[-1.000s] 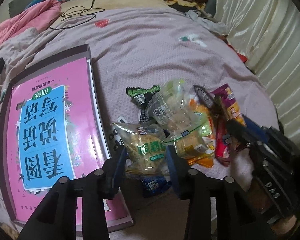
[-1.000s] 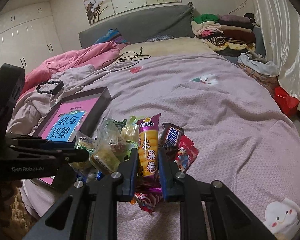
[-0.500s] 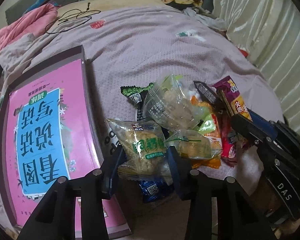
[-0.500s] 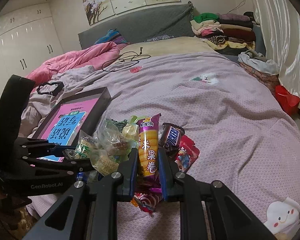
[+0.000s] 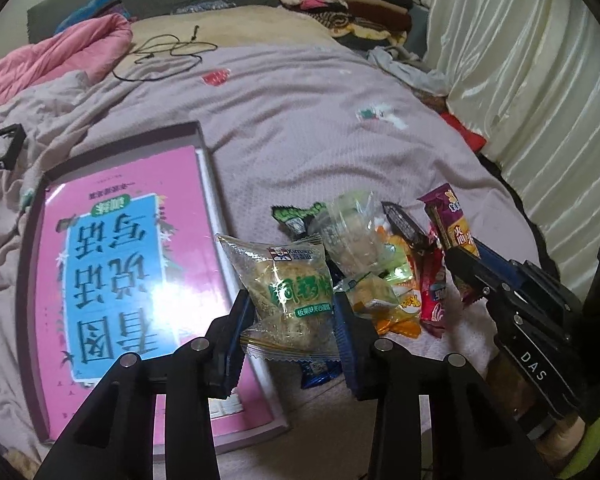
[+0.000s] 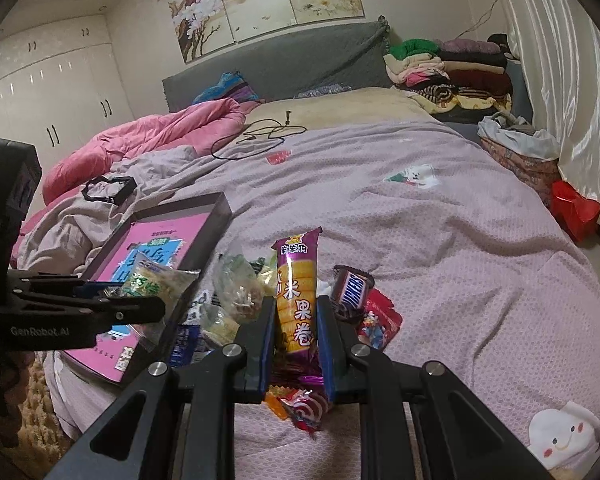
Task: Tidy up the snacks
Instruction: 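Carry the bread packet with the left tool while the right tool carries the rice roll to the tray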
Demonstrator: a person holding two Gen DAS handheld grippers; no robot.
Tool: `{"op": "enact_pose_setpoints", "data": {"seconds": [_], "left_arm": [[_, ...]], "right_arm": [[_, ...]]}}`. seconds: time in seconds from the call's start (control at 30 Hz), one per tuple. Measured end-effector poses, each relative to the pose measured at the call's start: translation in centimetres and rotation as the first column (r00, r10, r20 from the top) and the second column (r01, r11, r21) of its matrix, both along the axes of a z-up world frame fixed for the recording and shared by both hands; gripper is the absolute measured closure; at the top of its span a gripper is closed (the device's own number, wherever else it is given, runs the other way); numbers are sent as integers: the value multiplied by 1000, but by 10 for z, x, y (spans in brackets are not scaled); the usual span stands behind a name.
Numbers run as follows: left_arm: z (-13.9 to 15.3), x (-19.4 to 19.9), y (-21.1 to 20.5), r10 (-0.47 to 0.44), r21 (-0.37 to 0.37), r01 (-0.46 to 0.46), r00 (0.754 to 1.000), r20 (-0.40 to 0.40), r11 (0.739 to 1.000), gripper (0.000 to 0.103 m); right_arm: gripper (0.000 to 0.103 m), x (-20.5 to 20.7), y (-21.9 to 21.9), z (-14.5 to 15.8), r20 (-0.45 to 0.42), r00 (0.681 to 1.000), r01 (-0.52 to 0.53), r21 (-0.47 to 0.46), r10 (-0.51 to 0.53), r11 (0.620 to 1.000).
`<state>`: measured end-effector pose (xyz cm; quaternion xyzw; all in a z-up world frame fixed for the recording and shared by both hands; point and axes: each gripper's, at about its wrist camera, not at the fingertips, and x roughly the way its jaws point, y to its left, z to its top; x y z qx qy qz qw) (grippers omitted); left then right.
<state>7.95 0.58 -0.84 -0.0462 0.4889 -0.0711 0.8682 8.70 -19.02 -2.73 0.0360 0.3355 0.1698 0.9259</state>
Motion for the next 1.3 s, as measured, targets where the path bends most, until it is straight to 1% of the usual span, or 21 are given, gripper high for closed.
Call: {"op": "enact_pose_setpoints", "data": {"seconds": [0.27,0.53,0.67,0.9,1.13,1.3], "left_arm": [[13,-13,29,50,31,-51,998,48,998,62],[11,-26,60,110,47,-113,992,55,992,62],[8,-32,75,137,50,-140,989,55,989,62],[3,-41,103,195,48,-198,980,48,979,62],[-3,-48,122,233,45,-235,972,39,971,62],[-9,-52,132,255,50,-256,966,34,965,62]], "right_arm": [[83,-9,28,15,15,997,-72,22,72,997],[83,-15,72,22,6,985,-172,31,172,985],[83,-13,96,19,-14,976,-217,39,217,975],[83,-13,133,12,-39,958,-282,25,283,959],[83,-13,159,5,-60,943,-328,-16,327,944],[83,-10,171,0,-79,938,-341,-30,337,940]]}}
